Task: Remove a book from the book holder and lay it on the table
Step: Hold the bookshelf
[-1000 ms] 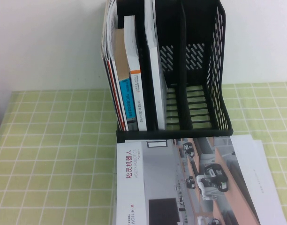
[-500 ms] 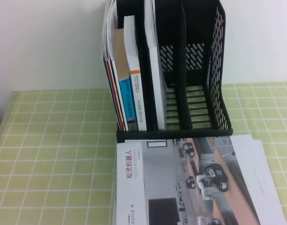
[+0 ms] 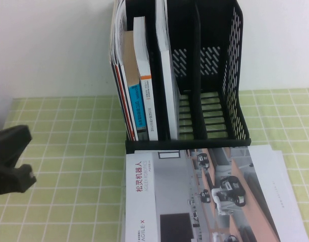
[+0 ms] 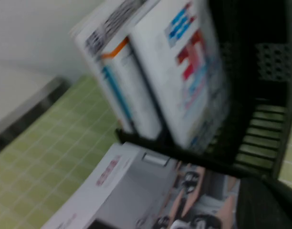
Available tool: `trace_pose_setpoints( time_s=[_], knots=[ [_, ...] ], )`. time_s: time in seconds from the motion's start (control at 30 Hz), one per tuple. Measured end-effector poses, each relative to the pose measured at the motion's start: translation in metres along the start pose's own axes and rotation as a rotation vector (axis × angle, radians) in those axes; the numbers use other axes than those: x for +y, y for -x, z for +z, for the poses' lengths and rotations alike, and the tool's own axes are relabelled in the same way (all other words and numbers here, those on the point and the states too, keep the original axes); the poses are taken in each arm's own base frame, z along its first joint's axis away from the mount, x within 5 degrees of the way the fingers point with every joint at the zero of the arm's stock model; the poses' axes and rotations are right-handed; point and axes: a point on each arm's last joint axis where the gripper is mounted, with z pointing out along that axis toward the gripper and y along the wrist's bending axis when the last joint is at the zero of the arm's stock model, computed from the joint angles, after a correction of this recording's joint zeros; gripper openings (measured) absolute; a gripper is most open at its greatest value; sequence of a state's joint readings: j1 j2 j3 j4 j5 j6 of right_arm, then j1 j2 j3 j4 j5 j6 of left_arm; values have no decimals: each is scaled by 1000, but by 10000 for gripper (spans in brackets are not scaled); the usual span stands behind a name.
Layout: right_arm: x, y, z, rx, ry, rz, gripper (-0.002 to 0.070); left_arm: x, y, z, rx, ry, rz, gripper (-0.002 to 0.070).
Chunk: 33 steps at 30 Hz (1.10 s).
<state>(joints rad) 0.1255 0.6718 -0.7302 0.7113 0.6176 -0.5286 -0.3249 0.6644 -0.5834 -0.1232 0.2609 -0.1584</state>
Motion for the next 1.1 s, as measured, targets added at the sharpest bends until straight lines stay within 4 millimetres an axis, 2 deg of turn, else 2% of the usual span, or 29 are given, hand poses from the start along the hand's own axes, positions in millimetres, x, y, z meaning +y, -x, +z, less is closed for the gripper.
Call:
trace_pose_setpoints(
  time_s=[0.1,0.23,0.4,0.53,0.73,0.9,1.0,1.1],
  knots=[
    [9,-5,19,83,168,-167,-1,-17,16,8,7,-81,91,-3],
    [15,-5,41,98,345,-209,-1,-38,45,31,33,-134,177,-3],
    [13,-2,51,61,368,-256,-1,-56,82,70,94,-148,291,-3],
    [12,-1,52,46,358,-278,-1,-70,99,100,149,-206,376,-3],
    [11,0,52,33,342,-282,-1,-86,113,137,168,-296,446,-3],
    [10,1,53,24,331,-281,5,-91,112,169,209,-319,467,-3],
    [10,3,53,11,325,-282,46,-86,103,189,273,-308,472,-3],
    [9,2,56,14,326,-281,118,-70,103,201,303,-274,416,-3]
  ],
)
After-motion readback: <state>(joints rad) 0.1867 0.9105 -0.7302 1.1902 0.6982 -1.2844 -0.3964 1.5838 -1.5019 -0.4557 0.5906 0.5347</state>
